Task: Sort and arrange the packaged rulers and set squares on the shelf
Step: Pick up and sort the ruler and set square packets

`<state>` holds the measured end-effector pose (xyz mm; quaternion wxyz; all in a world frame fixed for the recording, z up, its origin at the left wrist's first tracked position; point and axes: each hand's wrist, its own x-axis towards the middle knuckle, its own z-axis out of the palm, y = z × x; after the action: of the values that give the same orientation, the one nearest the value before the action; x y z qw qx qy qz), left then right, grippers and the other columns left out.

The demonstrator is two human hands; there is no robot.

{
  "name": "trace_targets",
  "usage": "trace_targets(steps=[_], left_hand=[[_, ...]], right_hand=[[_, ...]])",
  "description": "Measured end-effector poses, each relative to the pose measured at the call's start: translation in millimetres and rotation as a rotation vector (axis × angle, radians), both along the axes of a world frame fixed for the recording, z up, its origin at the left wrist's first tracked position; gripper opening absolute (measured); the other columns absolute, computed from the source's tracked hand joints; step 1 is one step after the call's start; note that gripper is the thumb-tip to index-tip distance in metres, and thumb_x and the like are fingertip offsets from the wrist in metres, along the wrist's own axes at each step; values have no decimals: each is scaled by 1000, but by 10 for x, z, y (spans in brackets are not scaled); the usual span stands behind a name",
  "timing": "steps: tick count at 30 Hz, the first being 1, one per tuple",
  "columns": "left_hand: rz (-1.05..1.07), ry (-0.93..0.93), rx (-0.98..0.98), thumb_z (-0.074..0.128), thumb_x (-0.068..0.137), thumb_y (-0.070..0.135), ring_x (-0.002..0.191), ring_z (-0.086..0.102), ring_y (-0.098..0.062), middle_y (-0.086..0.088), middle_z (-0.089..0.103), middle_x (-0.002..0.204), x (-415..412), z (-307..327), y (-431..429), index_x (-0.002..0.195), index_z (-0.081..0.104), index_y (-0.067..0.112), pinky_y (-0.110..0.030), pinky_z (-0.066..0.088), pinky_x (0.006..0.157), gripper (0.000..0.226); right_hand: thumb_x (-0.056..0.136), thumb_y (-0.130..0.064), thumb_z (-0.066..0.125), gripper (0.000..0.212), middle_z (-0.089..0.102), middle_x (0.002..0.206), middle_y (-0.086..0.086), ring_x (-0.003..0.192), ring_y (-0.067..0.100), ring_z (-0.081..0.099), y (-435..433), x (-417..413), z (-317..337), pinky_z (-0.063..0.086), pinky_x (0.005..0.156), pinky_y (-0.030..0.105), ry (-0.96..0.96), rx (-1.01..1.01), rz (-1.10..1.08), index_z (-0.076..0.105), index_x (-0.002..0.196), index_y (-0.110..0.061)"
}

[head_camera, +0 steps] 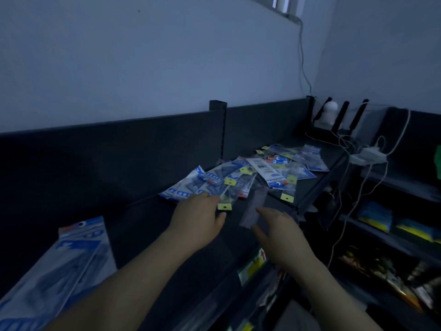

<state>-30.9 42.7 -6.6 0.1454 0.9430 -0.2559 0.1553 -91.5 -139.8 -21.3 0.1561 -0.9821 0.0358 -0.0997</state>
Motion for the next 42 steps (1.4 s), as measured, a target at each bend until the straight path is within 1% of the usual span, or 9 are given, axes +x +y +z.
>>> trace_targets(steps=[4, 10, 14, 16, 20, 26, 33, 36, 42], left_hand=[[24, 60, 10, 51, 92, 39, 97, 57, -19, 1, 61, 102, 348, -170, -322, 105, 60, 20, -29, 42, 69, 25], [112, 175, 9, 52, 93, 37, 104, 53, -22, -6, 60, 113, 819, -413, -791, 110, 58, 15, -32, 46, 81, 29], [163, 134, 173, 48, 97, 27, 115, 50, -24, -7, 55, 127, 1018, -548, -1007, 127, 51, 13, -33, 41, 92, 33], [166, 102, 266, 44, 98, 17, 116, 50, -23, -8, 54, 128, 1026, -602, -1042, 133, 47, 13, -32, 40, 94, 35], [121, 47, 372, 40, 96, 13, 112, 50, -22, -4, 59, 120, 873, -658, -921, 121, 55, 15, -32, 38, 94, 29], [160, 198, 14, 52, 92, 36, 96, 54, -14, 2, 60, 104, 826, -510, -764, 103, 63, 18, -31, 47, 81, 24], [285, 299, 23, 45, 94, 45, 96, 51, -17, 0, 54, 107, 1003, -580, -648, 85, 47, 23, -32, 43, 78, 24], [350, 364, 136, 49, 89, 55, 107, 48, -23, -5, 48, 117, 1019, -537, -670, 94, 48, 20, -34, 43, 85, 36], [351, 519, -111, 76, 75, 31, 94, 59, -19, -4, 61, 103, 1022, -352, -904, 92, 56, 15, -25, 42, 69, 31]], right_hand=[[97, -35, 49, 51, 42, 147, -1, 134, 15, 39, -303, 320, -110, 25, 116, 39, 26, 11, -1, 38, 144, -19], [97, -35, 48, 49, 42, 148, 1, 133, 19, 40, -687, 836, -256, 30, 113, 35, 69, 25, 48, 40, 143, -19], [98, -39, 45, 47, 35, 151, 3, 136, 22, 35, -805, 1112, -346, 31, 111, 34, 130, 17, 160, 42, 141, -21], [98, -42, 42, 43, 45, 139, 1, 124, 24, 45, -849, 1196, -397, 38, 102, 35, 138, 16, 214, 48, 136, -22], [98, -36, 46, 35, 51, 134, -4, 119, 19, 49, -987, 1238, -398, 38, 101, 32, 123, 50, 272, 57, 129, -23], [90, -41, 59, 41, 45, 140, 6, 123, 21, 46, -1100, 1325, -448, 41, 97, 32, 97, 159, 198, 59, 125, -19], [91, -63, 40, 64, 23, 157, 3, 143, 22, 22, -1083, 1412, -561, 20, 116, 41, 174, -32, 210, 30, 146, -33], [88, -66, 41, 67, 18, 157, 4, 143, 25, 19, -1062, 1403, -568, 18, 116, 40, 147, -15, 175, 30, 146, -34], [77, -78, 43, 83, 23, 156, 0, 140, 26, 25, -1068, 1424, -557, 24, 114, 42, 200, 19, 160, 27, 146, -35]])
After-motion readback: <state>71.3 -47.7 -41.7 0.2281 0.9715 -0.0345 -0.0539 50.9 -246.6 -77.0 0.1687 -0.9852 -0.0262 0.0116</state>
